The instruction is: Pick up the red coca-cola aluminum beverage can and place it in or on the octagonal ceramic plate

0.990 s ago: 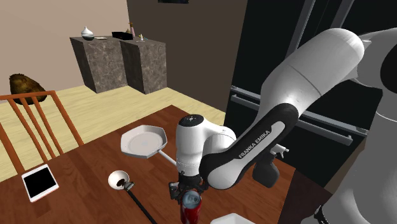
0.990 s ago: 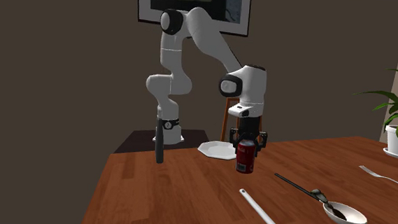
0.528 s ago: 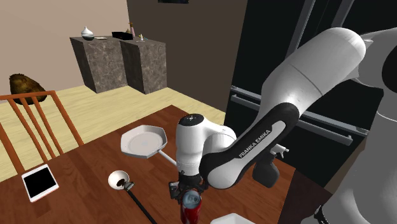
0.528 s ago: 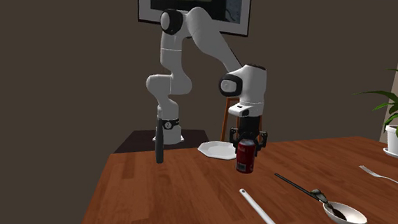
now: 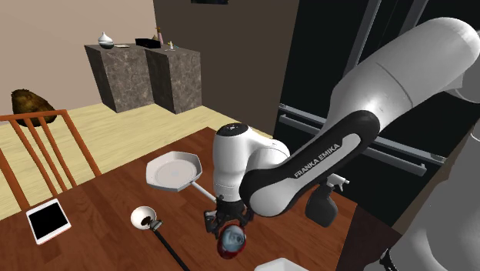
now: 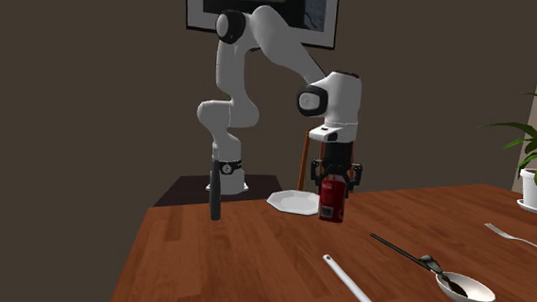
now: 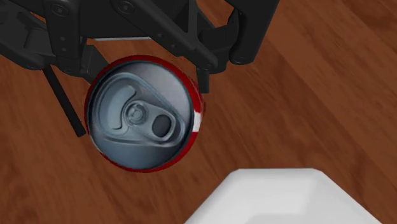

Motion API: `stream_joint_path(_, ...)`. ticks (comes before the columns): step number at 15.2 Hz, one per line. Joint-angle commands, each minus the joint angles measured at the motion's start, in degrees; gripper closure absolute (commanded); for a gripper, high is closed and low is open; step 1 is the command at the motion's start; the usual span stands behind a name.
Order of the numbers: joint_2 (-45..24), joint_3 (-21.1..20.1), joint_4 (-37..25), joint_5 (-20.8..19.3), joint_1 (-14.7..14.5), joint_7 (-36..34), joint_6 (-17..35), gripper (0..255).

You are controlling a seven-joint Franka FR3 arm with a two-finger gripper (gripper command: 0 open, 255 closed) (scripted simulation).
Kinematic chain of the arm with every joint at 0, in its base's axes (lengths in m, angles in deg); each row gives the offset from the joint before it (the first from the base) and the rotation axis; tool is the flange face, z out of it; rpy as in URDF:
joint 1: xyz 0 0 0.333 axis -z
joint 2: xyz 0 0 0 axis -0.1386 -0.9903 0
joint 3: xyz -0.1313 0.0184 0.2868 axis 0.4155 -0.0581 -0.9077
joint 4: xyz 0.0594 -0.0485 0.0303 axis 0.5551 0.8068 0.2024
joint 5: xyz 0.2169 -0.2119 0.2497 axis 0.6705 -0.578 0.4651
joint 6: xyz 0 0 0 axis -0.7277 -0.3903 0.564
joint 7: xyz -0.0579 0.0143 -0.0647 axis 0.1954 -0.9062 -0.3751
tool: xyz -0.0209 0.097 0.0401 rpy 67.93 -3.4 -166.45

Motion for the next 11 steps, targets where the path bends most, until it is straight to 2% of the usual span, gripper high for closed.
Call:
stream_joint_path(1, 1.3, -0.3, -0.3, 1.0, 0.2, 0.6, -1.5, 255)
stream_joint_path(8, 5.2, -0.7, -1.7, 3.9, 0.6, 2.4, -6.1, 255)
stream_joint_path(11, 12.6, -1.7, 4.9, 9.5, -0.2, 4.7, -5.8, 255)
